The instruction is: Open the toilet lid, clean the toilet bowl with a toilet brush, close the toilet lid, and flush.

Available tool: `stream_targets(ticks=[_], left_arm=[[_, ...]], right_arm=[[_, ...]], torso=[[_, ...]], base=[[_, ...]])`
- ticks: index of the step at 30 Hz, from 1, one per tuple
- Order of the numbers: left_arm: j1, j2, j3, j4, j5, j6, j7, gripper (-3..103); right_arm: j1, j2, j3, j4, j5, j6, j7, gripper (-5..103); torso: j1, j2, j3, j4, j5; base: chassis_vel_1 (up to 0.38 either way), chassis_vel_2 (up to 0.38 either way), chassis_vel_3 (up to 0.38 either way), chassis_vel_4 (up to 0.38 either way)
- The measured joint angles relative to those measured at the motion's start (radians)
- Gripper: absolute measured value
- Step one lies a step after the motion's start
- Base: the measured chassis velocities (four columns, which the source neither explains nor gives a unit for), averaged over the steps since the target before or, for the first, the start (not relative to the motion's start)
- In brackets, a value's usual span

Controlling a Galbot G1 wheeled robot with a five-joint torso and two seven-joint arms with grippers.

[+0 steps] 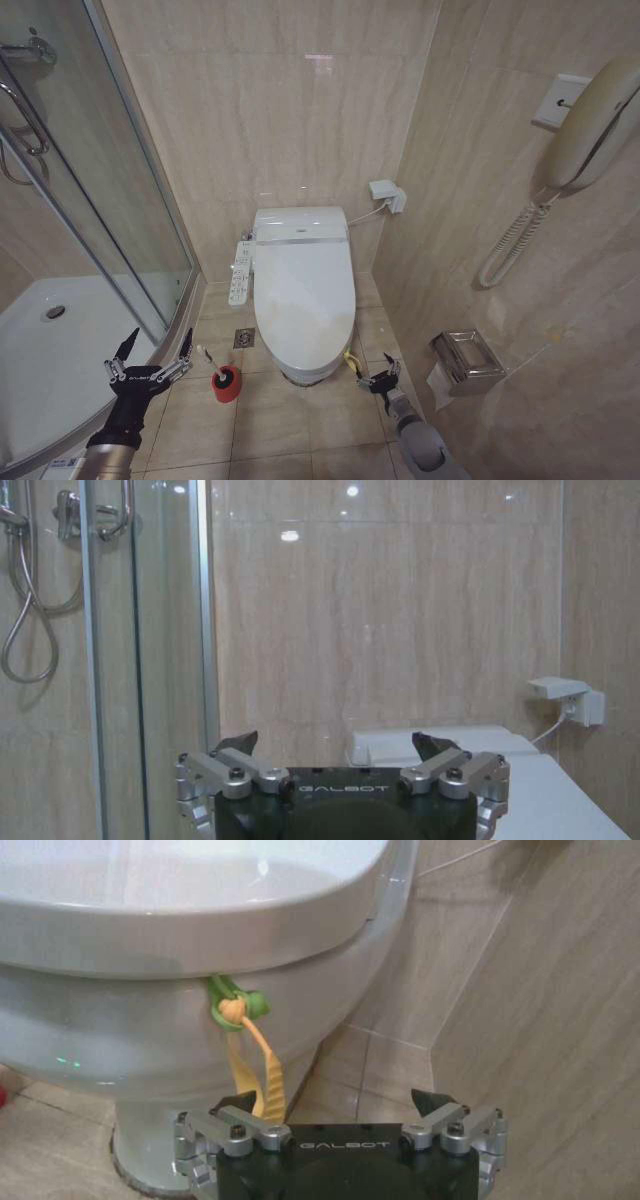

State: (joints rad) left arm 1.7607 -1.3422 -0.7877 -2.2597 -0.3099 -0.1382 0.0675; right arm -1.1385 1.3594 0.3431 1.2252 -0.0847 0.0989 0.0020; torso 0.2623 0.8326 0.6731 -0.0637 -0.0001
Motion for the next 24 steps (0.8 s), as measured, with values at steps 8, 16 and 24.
stream_targets(ticks=[8,16,24], left_arm=[[0.000,0.000,0.000,0.000,0.000,0.000,0.000,100],[0.000,0.000,0.000,0.000,0.000,0.000,0.000,100],[0.000,0.000,0.000,0.000,0.000,0.000,0.000,100]], right_arm=[[0.020,0.022,-0.001,-0.038,-0.014,0.016,0.030,100],[0.045,0.043,0.016,-0.084,-0.031,0.030,0.069,100],[0.054,0.052,0.014,-0.095,-0.028,0.035,0.100,97]], torso=[[0.000,0.000,0.000,0.0001,0.0000],[0.000,0.000,0.000,0.0000,0.0000],[0.000,0.000,0.000,0.0001,0.0000]], base=[[0.000,0.000,0.000,0.000],[0.000,0.000,0.000,0.000],[0.000,0.000,0.000,0.000]])
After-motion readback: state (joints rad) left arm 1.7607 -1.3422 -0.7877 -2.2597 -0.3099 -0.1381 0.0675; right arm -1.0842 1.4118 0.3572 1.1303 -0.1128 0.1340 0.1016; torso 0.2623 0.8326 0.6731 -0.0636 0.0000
